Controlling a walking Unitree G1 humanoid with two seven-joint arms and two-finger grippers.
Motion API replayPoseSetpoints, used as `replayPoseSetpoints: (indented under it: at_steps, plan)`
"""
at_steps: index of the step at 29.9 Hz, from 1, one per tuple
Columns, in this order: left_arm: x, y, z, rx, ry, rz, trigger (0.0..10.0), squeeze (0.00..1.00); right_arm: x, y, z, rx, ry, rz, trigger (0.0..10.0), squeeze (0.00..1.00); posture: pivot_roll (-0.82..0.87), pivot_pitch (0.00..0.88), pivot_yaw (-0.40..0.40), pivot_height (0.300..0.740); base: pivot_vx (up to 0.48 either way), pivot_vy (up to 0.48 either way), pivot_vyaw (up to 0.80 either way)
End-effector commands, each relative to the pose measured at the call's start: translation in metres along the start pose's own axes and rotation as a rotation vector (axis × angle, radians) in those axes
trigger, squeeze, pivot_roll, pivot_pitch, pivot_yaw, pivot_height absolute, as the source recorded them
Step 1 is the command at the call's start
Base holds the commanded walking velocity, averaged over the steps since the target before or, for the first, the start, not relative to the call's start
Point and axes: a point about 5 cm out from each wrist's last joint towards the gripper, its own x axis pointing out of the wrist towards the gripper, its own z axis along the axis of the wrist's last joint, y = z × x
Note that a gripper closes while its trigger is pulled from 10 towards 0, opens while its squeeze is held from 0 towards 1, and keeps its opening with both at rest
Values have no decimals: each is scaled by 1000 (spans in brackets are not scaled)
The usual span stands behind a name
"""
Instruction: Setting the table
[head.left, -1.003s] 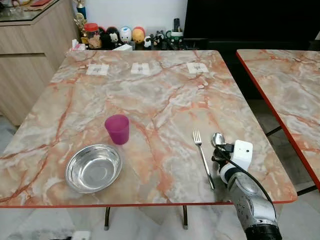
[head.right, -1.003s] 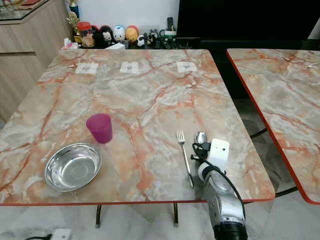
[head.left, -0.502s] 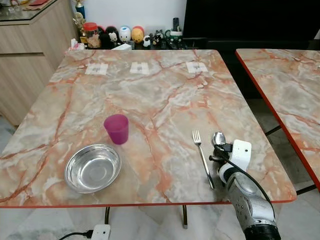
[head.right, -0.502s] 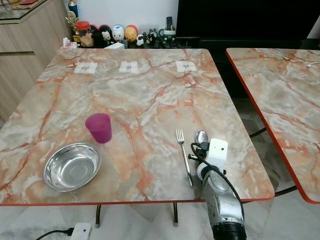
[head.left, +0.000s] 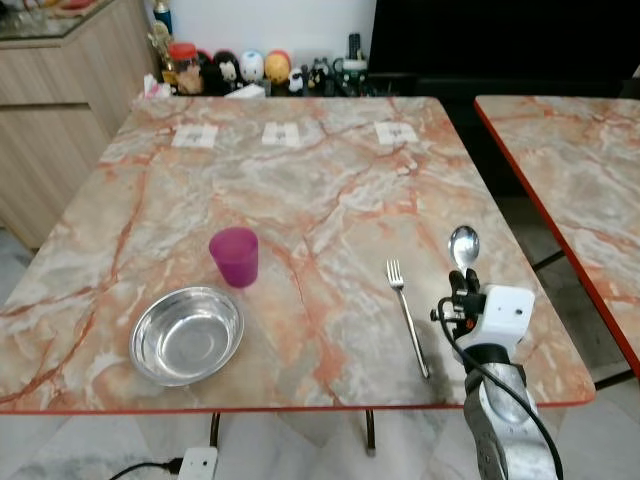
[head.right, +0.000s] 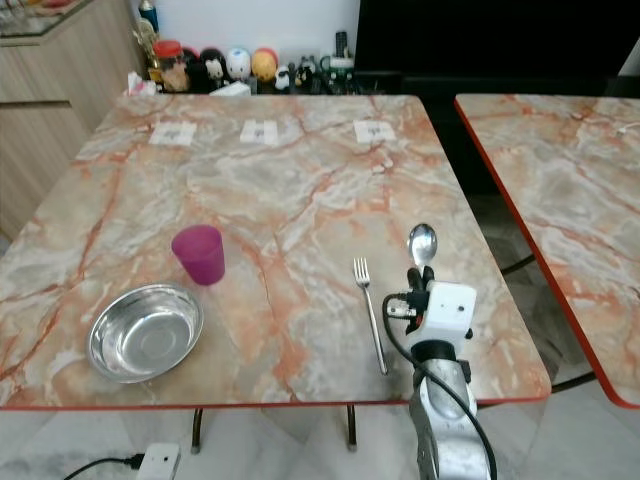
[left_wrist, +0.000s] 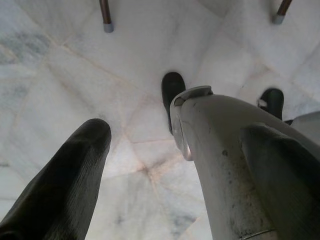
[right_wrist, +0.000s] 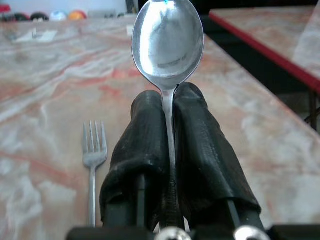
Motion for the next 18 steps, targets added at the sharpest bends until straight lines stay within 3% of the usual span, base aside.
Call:
replayPoseSetpoints:
  at_steps: [1, 18]
  plan:
    - [-1, 1, -9, 11, 36, 6, 10000, 0, 0, -2, 9, -17, -49, 0, 10000, 0, 10, 68, -35, 740, 0, -480, 0]
    - [-1, 0, -11, 8, 36, 3, 10000, 0, 8, 1, 17, -14, -105, 4, 10000, 0, 8, 43, -38, 740, 0, -480, 0]
